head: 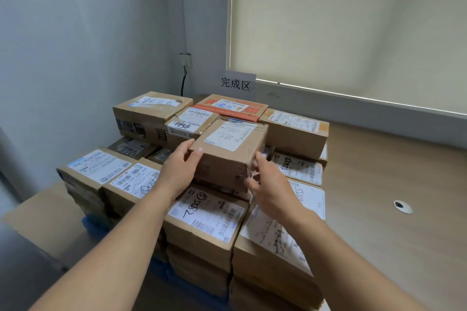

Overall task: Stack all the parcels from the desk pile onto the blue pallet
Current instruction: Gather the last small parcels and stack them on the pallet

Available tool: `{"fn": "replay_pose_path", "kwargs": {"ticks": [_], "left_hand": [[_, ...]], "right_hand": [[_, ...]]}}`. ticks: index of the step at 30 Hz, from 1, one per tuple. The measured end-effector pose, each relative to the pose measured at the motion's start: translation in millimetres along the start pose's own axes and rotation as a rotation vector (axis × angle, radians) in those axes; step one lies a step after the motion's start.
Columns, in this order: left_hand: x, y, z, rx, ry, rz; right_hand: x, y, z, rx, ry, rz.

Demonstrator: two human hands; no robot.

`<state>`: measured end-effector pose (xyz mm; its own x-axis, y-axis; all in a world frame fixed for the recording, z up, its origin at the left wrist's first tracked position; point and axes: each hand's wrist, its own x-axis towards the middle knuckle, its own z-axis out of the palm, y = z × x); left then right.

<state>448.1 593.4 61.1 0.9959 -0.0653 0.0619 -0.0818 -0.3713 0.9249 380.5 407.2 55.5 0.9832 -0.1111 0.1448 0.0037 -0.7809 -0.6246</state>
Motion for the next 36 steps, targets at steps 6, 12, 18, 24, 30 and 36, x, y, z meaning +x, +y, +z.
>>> {"fn": "replay_pose_path", "kwargs": {"ticks": [6,12,18,24,30,36], "left_hand": [[4,-4,-4,-0.006,-0.004,-0.006],[-2,3,-7,0.067,0.045,0.091],[-31,15,-4,0.275,0.181,0.297],[-79,41,35,0.280,0.162,0.532],[-151,60,110,0.265,0.034,0.700],[-226,60,200,0.302,-0.123,0.638]], "right_hand": [[-3,-4,2,-0.016,0.002,-0.010],[-17,-7,-11,-0.096,0.048,0.002],[-42,-3,-29,-0.176,0.231,-0.026],[-80,17,-58,-0.294,0.413,-0.098],[-134,57,-95,-0.375,0.594,-0.164],[-213,123,-124,-0.479,0.591,-0.089]]}}
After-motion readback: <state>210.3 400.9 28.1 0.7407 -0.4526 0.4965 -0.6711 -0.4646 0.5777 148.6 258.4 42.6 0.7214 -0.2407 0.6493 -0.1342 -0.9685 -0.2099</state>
